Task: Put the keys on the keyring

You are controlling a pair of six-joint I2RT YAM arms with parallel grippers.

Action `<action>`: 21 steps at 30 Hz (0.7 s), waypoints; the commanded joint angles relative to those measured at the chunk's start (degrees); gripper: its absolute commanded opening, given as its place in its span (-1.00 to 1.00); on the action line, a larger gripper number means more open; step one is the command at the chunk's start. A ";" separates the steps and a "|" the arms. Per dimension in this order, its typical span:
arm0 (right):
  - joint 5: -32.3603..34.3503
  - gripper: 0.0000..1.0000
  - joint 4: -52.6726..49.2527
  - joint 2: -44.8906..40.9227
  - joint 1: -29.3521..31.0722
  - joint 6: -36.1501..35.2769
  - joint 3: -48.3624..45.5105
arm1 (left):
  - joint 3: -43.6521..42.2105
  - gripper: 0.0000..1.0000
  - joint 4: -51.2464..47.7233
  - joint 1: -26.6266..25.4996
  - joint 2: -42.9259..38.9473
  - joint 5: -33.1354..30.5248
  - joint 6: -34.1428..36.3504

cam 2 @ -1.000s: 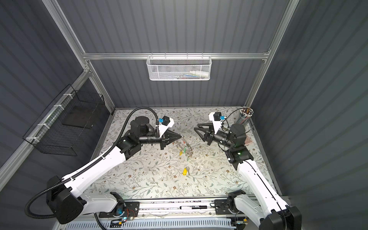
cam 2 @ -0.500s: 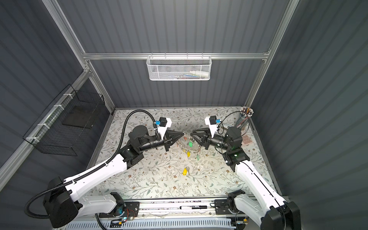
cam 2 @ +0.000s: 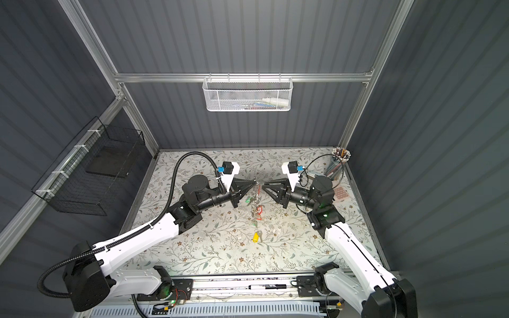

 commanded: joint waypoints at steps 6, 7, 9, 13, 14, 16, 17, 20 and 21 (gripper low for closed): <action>9.55 -0.20 -8.21 -3.60 2.22 -3.11 -0.68 | 2.32 -1.00 2.26 -0.27 0.44 0.11 2.19; 8.86 -0.18 -6.72 -3.60 2.17 -2.40 -1.18 | 1.85 -1.00 4.03 -0.30 0.63 0.43 1.44; 7.87 -0.17 -3.09 -3.48 2.22 -0.92 -2.45 | 1.49 -1.00 6.05 -0.30 1.29 0.43 0.00; 5.56 -0.20 0.48 -2.57 1.85 1.47 -2.49 | -0.96 -1.00 14.75 -0.25 1.80 3.61 -4.30; 4.81 -0.19 2.28 -2.43 1.44 2.79 -2.81 | -1.87 -1.00 17.33 -0.27 1.94 3.66 -5.45; 1.75 -0.16 8.10 -1.98 -0.28 6.88 -3.53 | -3.63 -1.00 21.96 -0.31 2.27 3.64 -7.49; -0.16 -0.13 11.96 -1.64 -1.29 9.61 -4.10 | -4.48 -1.00 24.43 -0.31 2.49 3.61 -8.36; -4.05 -0.04 23.74 -0.81 -4.90 18.72 -6.13 | -6.84 -1.00 31.50 -0.32 3.30 3.69 -11.41; -4.70 -0.03 26.01 -0.45 -5.63 20.65 -6.41 | -7.53 -1.00 33.87 -0.33 3.66 3.92 -12.44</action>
